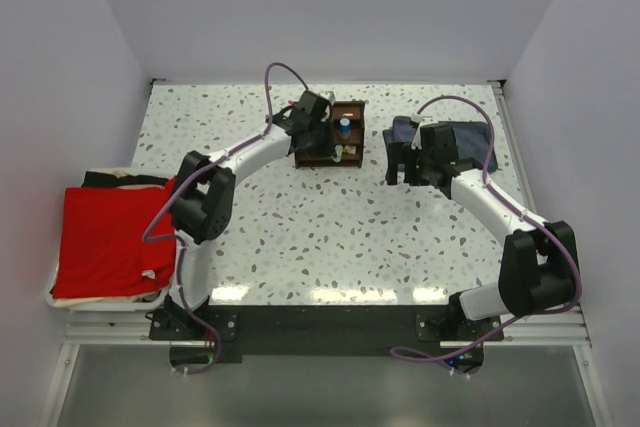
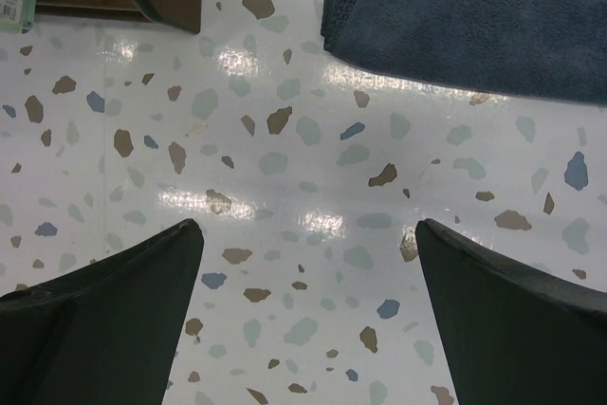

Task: Sort the stationery into containers
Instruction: Place the pen in the storage box.

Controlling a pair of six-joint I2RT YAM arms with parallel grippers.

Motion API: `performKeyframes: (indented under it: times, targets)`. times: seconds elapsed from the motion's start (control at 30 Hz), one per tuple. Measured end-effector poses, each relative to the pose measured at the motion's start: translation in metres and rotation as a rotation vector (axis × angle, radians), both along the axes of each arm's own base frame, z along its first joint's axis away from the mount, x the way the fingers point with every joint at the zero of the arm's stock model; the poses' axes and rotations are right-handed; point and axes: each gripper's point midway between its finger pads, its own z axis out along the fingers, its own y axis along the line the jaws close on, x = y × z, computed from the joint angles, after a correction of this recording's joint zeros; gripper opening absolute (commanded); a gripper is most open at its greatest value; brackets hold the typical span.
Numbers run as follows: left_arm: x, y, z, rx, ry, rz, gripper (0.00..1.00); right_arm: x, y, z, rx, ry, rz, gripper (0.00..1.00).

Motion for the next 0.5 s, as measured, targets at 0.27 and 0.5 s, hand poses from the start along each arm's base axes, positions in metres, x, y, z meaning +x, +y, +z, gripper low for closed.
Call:
performKeyframes:
  times: [0.27, 0.5]
  targets:
    - [0.01, -0.006, -0.005, -0.007, -0.014, -0.002, 0.0, -0.001, 0.0, -0.002, 0.003, 0.003, -0.005, 0.99]
    - [0.015, -0.009, -0.002, -0.014, -0.029, 0.0, 0.09, -0.003, -0.001, -0.005, 0.006, 0.012, -0.011, 0.99]
